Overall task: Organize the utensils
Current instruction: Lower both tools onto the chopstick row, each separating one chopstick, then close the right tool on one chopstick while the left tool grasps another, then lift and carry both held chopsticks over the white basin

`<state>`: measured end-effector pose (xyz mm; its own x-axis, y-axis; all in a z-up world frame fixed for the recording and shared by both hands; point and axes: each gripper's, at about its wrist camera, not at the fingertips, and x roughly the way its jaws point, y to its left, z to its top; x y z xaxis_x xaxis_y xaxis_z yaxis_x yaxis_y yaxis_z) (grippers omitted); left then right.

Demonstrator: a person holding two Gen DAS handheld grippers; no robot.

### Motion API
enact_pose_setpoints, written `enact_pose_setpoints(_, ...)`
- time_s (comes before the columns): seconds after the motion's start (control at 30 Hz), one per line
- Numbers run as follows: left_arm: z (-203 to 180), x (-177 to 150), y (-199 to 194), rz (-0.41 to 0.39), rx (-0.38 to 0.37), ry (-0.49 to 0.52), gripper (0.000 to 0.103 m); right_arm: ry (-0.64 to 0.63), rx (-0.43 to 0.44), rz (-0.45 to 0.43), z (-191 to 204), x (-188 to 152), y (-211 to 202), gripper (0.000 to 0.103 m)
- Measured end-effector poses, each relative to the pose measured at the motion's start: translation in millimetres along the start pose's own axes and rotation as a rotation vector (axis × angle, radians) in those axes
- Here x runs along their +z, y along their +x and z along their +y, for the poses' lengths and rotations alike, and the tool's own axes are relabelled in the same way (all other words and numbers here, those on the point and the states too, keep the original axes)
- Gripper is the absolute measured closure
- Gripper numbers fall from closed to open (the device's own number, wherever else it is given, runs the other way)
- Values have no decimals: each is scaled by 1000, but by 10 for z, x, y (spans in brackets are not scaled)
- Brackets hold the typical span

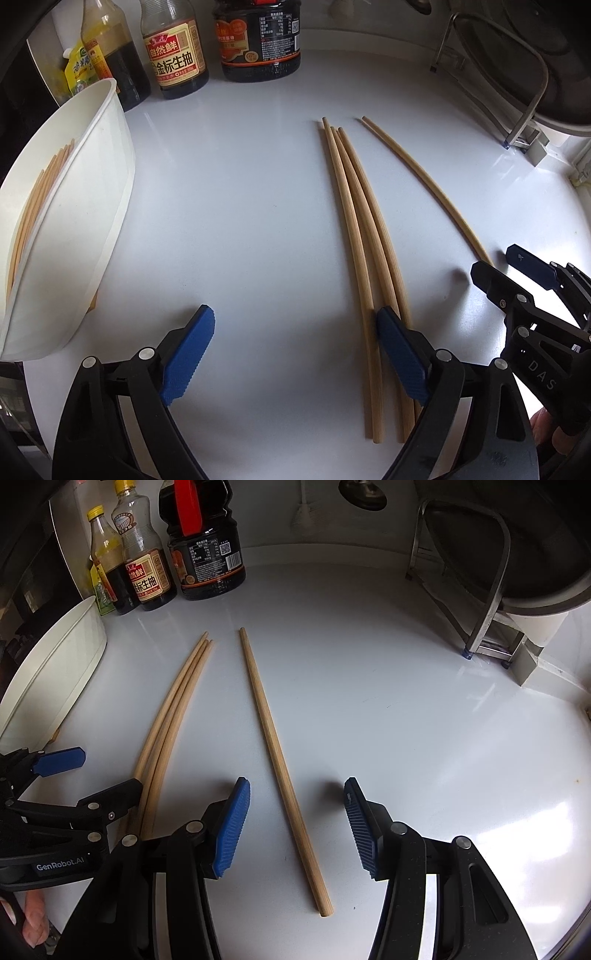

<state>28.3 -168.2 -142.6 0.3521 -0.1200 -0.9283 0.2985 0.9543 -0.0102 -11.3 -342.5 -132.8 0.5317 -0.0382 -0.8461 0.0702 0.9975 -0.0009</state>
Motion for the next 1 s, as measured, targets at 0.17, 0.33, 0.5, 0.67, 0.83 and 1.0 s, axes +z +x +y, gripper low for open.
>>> enact_pose_setpoints(0.17,62,35,16,-12,17,-31,14,-16,-27,-14,-23,34,36,52)
enact_pose_setpoints(0.33,74,85,24,-21,19,-39,19,-39,-34,-24,-44,115,86,52)
enact_pose_setpoints(0.5,69,115,-1,-41,19,-40,35,-64,-24,-36,-15,161,114,52)
enact_pose_setpoints(0.67,24,142,-32,-53,6,-15,66,-126,25,-35,113,171,112,63)
enact_pose_setpoints(0.83,-69,146,-56,-42,-18,27,95,-173,47,-26,223,194,106,96)
enact_pose_setpoints(1.0,-9,130,-71,-2,-68,12,96,-117,78,-25,163,216,75,97)
